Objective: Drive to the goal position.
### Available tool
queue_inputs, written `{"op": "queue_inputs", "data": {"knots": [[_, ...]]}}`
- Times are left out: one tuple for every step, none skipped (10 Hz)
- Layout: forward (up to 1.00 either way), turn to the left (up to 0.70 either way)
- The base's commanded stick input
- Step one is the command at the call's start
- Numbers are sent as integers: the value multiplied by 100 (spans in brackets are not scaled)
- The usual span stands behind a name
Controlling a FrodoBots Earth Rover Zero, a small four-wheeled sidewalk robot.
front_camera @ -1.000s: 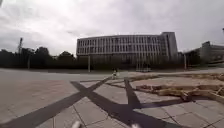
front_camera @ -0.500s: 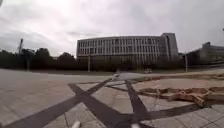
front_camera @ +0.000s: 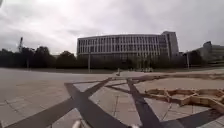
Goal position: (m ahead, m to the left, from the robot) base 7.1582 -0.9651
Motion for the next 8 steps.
{"op": "queue_inputs", "data": {"knots": [[70, 0], [70, 0], [70, 0], [70, -9], [70, -30], [70, -24], [70, -12], [70, -1]]}}
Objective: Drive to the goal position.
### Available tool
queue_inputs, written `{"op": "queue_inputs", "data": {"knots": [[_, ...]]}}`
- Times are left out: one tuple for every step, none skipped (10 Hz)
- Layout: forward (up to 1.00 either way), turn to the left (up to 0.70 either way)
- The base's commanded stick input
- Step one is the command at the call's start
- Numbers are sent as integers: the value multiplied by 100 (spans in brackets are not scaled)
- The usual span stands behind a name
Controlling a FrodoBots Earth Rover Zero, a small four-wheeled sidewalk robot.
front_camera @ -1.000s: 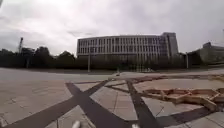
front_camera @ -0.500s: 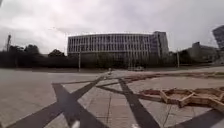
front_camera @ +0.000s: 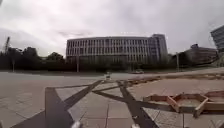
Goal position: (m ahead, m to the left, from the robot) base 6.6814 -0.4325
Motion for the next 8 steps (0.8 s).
{"op": "queue_inputs", "data": {"knots": [[70, 0], [70, 0], [70, 0], [70, -1], [70, -12], [70, -13], [70, -9], [70, 0]]}}
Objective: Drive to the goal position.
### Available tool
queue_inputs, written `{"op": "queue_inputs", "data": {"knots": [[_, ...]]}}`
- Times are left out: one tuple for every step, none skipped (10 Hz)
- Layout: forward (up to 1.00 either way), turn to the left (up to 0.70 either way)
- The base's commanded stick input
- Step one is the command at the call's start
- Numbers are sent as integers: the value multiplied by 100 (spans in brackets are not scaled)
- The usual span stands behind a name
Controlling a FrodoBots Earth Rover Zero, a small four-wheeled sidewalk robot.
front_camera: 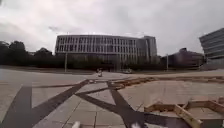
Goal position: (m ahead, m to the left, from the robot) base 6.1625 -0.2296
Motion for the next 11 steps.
{"op": "queue_inputs", "data": {"knots": [[70, 0], [70, 0], [70, 0], [70, 0], [70, 0], [70, 1], [70, 2], [70, 23], [70, 35], [70, 35], [70, 35]]}}
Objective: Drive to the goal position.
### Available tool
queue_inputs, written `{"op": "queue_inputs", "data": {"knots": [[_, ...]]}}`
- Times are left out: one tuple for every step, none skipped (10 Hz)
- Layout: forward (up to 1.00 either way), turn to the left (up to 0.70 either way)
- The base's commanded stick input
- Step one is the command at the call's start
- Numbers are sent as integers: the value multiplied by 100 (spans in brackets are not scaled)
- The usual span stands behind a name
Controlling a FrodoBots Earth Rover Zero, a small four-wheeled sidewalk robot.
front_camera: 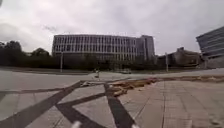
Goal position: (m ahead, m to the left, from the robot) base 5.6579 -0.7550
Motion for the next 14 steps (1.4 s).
{"op": "queue_inputs", "data": {"knots": [[70, 18], [70, 1], [70, 0], [70, 0], [70, 0], [70, 0], [70, 0], [70, 0], [70, 0], [70, 0], [70, 0], [70, 0], [70, -12], [70, -31]]}}
